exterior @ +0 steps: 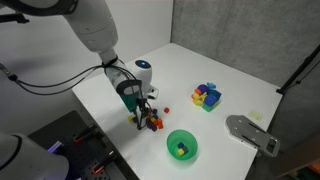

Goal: Put a small block in the bowl

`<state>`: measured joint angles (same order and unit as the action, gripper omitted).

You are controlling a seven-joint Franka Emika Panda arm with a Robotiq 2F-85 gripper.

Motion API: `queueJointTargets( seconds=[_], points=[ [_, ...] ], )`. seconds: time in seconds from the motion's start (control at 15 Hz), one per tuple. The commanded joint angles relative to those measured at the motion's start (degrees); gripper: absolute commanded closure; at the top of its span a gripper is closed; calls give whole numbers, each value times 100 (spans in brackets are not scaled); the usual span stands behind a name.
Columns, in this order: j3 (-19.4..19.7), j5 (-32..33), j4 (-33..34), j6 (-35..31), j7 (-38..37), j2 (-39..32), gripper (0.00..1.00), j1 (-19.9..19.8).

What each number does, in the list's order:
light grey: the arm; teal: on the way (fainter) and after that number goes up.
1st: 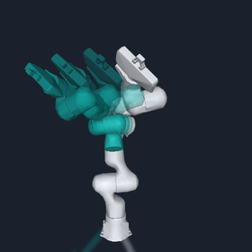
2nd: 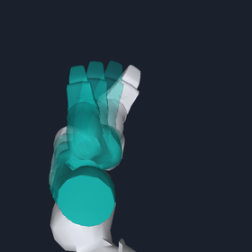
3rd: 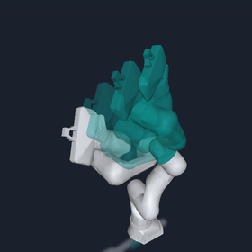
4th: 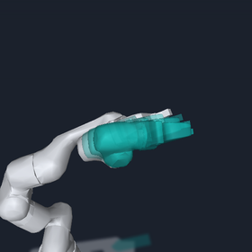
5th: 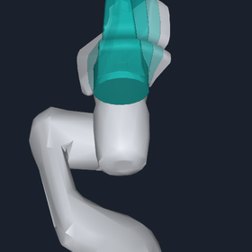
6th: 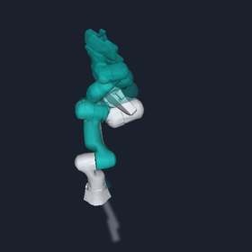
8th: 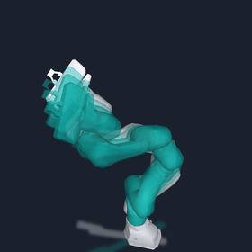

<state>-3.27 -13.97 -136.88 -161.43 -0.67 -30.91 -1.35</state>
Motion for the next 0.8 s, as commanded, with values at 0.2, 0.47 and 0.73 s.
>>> queueJointTargets(
  seconds=[0.2,0.47,0.73],
  points=[
    [29,225,-81,-389,-231,-347,0,282],
    [128,317,-41,-531,-328,-571,0,480],
    [238,387,-25,-668,-440,-710,13,591]
  ],
)
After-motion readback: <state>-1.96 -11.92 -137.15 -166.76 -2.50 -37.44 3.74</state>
